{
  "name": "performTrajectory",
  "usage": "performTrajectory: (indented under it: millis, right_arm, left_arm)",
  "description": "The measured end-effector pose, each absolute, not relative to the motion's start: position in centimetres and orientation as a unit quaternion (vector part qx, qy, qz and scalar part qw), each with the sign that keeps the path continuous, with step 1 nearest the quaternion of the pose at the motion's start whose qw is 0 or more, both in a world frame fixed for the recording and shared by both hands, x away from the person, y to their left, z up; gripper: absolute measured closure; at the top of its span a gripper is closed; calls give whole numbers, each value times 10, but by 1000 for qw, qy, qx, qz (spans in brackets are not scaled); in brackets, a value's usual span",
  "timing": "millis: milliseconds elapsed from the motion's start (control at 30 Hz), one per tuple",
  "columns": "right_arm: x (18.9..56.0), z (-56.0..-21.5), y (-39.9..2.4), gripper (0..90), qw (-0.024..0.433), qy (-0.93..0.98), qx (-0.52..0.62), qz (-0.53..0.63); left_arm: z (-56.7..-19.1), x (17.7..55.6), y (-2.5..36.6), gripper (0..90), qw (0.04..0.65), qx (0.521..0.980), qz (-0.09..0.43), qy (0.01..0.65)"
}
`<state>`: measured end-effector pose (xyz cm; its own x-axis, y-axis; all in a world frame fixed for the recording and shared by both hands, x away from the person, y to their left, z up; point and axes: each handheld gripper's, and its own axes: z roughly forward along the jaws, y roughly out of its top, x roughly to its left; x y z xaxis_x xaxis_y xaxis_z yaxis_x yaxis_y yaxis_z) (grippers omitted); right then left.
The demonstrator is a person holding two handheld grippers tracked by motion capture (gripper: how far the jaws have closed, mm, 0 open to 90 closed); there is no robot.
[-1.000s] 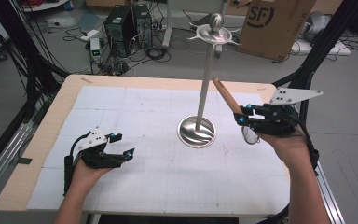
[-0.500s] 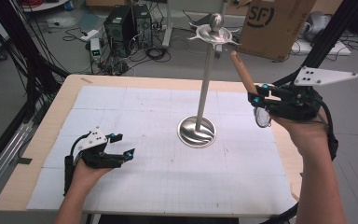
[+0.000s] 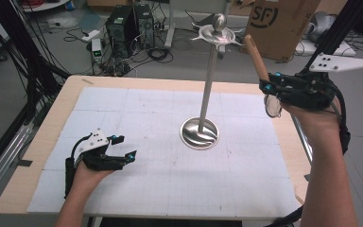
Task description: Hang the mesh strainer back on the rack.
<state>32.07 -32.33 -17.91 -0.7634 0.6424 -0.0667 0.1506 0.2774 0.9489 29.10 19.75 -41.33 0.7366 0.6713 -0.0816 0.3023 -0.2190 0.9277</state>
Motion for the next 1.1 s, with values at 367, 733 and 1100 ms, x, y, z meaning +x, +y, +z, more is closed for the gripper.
performTrajectory:
  millis: [367, 733, 1100]
  right_arm:
    - [333, -174, -322, 683, 216, 780, 254, 530]
    - [346, -188, -307, 683, 201, 789, 256, 522]
    - [357, -194, -286, 682, 197, 797, 262, 507]
  left_arm:
    - [-413, 291, 199, 243, 537, 762, 170, 320]
    - [-413, 291, 199, 243, 536, 762, 171, 321]
    - [-414, 291, 199, 243, 536, 762, 171, 321]
